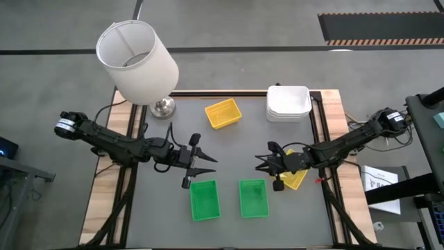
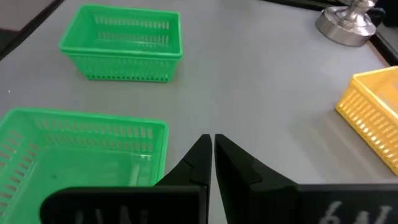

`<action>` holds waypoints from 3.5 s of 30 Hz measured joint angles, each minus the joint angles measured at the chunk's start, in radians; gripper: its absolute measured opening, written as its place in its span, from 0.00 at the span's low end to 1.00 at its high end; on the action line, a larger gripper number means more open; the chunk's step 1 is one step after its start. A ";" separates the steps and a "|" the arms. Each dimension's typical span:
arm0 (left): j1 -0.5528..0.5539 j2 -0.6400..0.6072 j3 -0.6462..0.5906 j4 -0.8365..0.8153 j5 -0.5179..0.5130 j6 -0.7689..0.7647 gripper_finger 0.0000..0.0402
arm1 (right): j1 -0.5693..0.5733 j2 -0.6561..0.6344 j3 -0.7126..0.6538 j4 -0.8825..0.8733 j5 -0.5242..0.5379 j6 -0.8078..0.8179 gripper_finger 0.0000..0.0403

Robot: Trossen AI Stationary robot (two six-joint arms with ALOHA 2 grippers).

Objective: Stack baskets by color
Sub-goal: Stack the right green bin on the left green bin

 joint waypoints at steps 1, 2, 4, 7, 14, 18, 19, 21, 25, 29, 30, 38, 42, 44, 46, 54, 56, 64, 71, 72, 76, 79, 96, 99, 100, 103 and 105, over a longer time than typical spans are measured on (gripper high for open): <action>0.000 0.000 0.000 0.001 0.000 0.000 0.32 | 0.000 0.000 0.000 0.005 0.000 -0.008 0.03; 0.000 0.000 0.000 0.001 0.000 0.000 0.32 | 0.000 -0.003 -0.001 0.016 -0.001 -0.030 0.03; 0.000 0.000 0.000 0.001 0.000 0.000 0.32 | -0.001 -0.017 -0.019 0.062 -0.024 -0.099 0.03; 0.000 0.011 0.002 0.017 0.000 -0.004 0.32 | -0.009 -0.048 -0.052 0.134 -0.068 -0.180 0.03; -0.007 0.180 0.061 0.225 0.000 -0.011 0.32 | -0.098 -0.092 -0.084 0.181 -0.132 -0.246 0.03; -0.007 0.319 0.171 0.221 0.001 -0.092 0.32 | -0.148 -0.114 -0.085 0.182 -0.228 -0.283 0.03; -0.007 0.350 0.207 0.211 0.001 -0.119 0.32 | -0.154 -0.124 -0.089 0.182 -0.236 -0.287 0.03; -0.010 0.392 0.275 0.124 0.000 -0.172 0.32 | -0.159 -0.138 -0.102 0.195 -0.237 -0.298 0.03; -0.034 0.453 0.426 -0.214 -0.001 -0.263 0.32 | -0.158 -0.171 -0.160 0.302 -0.238 -0.314 0.03; -0.077 0.499 0.575 -0.506 -0.046 -0.332 0.32 | -0.158 -0.183 -0.276 0.531 -0.238 -0.335 0.03; -0.086 0.513 0.608 -0.560 -0.047 -0.360 0.32 | -0.158 -0.182 -0.305 0.598 -0.238 -0.340 0.03; -0.147 0.580 0.746 -0.752 -0.044 -0.607 0.32 | -0.158 -0.186 -0.377 0.793 -0.238 -0.377 0.03; -0.164 0.620 0.770 -0.753 -0.044 -0.709 0.32 | -0.158 -0.186 -0.362 0.787 -0.238 -0.378 0.03; -0.166 0.648 0.793 -0.746 -0.045 -0.717 0.32 | -0.158 -0.187 -0.356 0.779 -0.238 -0.384 0.03; -0.165 0.695 0.833 -0.733 -0.044 -0.717 0.32 | -0.158 -0.188 -0.348 0.781 -0.239 -0.385 0.03; -0.160 0.870 1.029 -0.810 -0.037 -0.640 0.32 | -0.158 -0.208 -0.345 0.750 -0.241 -0.392 0.03; -0.166 0.913 1.077 -0.825 -0.037 -0.631 0.32 | -0.158 -0.212 -0.346 0.730 -0.241 -0.392 0.03; -0.200 1.059 1.225 -0.851 -0.055 -0.639 0.32 | -0.158 -0.219 -0.348 0.697 -0.245 -0.378 0.03; -0.221 1.085 1.196 -0.892 -0.199 -0.635 0.32 | -0.143 -0.218 -0.349 0.678 -0.246 -0.349 0.03; -0.223 1.085 1.190 -0.895 -0.200 -0.636 0.32 | -0.140 -0.218 -0.349 0.669 -0.246 -0.349 0.03; -0.226 1.086 1.189 -0.895 -0.226 -0.629 0.32 | -0.136 -0.218 -0.349 0.668 -0.246 -0.350 0.03; -0.226 1.085 1.172 -0.884 -0.229 -0.629 0.32 | -0.136 -0.218 -0.347 0.668 -0.246 -0.353 0.03; -0.221 1.085 1.014 -0.630 -0.223 -0.664 0.18 | -0.136 -0.217 -0.347 0.651 -0.245 -0.359 0.03; -0.221 1.085 1.014 -0.628 -0.218 -0.664 0.08 | -0.136 -0.217 -0.347 0.651 -0.245 -0.360 0.03; -0.221 1.085 1.014 -0.627 -0.217 -0.663 0.05 | -0.136 -0.217 -0.347 0.651 -0.244 -0.360 0.03; -0.221 1.085 1.016 -0.629 -0.212 -0.653 0.02 | -0.136 -0.217 -0.347 0.649 -0.245 -0.360 0.03; -0.221 1.083 1.023 -0.630 -0.211 -0.628 0.02 | -0.136 -0.217 -0.347 0.647 -0.244 -0.359 0.03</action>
